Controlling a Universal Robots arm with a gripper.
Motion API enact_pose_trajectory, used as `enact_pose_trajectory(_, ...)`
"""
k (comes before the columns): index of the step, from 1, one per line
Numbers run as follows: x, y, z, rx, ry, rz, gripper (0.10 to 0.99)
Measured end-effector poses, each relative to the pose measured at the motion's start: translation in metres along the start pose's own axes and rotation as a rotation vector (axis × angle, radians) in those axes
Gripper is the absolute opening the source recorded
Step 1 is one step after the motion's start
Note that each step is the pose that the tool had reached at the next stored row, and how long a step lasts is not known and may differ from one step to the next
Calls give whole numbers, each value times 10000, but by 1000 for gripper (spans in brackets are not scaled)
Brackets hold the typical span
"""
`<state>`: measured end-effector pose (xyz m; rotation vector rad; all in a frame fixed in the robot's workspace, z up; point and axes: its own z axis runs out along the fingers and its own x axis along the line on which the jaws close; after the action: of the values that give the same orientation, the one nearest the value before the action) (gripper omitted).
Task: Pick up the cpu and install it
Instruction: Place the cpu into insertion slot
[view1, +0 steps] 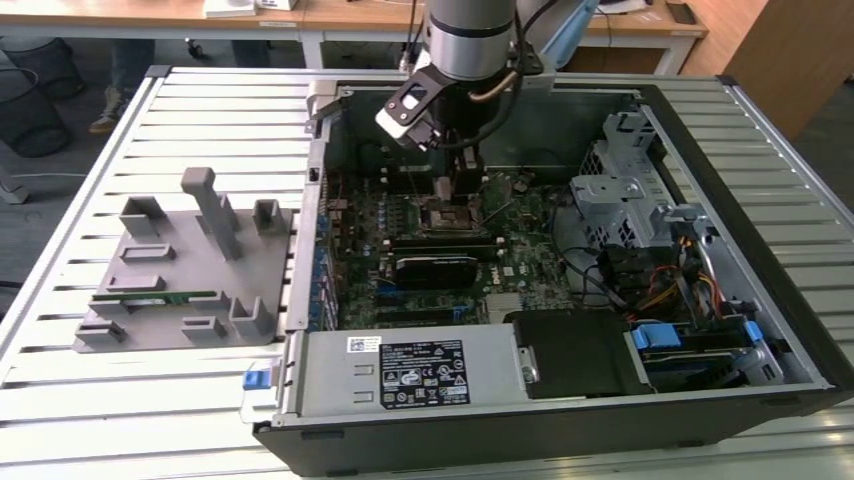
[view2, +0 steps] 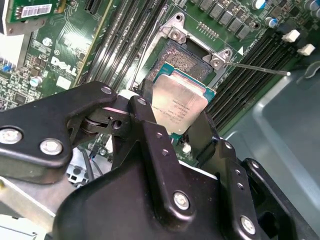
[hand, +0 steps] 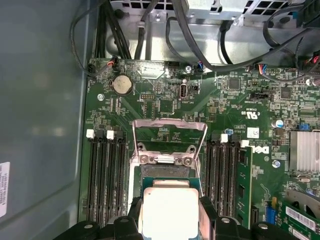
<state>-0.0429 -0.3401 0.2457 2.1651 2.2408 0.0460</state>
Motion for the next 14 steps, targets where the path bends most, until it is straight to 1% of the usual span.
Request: enact_pose_trajectory(14, 3, -7, 180, 0, -2, 2, 529)
